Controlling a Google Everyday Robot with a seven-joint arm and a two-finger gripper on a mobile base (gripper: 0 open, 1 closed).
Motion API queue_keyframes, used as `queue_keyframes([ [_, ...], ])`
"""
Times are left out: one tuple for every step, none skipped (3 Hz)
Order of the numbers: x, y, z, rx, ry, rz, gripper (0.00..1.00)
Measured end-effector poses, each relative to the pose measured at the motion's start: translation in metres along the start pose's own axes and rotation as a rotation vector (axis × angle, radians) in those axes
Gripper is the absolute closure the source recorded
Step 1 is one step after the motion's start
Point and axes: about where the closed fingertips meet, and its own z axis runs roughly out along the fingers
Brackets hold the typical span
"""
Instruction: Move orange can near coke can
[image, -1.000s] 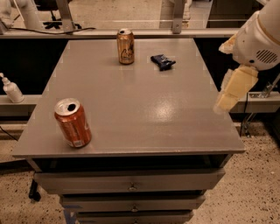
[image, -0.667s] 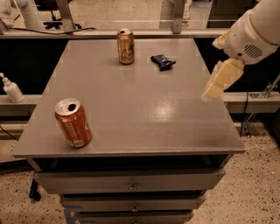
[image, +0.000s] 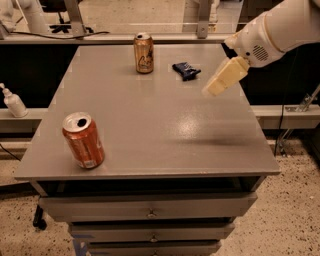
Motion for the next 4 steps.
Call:
queue_keyframes([
  [-0.018, -0.004, 0.02, -0.006, -0.096, 0.021, 0.0],
  [-0.018, -0.004, 0.02, -0.007, -0.096, 0.021, 0.0],
  [-0.018, -0.005, 0.028, 0.001, -0.119, 0.033, 0.0],
  [-0.023, -0.014, 0.057, 0.014, -0.176, 0.053, 0.0],
])
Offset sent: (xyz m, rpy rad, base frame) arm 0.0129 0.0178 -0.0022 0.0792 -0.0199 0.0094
